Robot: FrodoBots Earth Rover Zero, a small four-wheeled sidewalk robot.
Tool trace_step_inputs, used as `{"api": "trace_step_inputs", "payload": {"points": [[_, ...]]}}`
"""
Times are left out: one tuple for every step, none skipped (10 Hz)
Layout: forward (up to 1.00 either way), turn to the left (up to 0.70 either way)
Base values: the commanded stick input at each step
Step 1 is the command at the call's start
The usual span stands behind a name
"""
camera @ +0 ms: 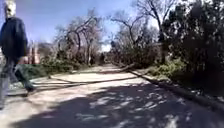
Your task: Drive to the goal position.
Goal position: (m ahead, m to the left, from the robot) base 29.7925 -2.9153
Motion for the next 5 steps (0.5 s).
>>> {"api": "trace_step_inputs", "payload": {"points": [[1.00, 0.00], [1.00, 0.00], [1.00, 0.00], [1.00, 0.00], [1.00, 0.00]]}}
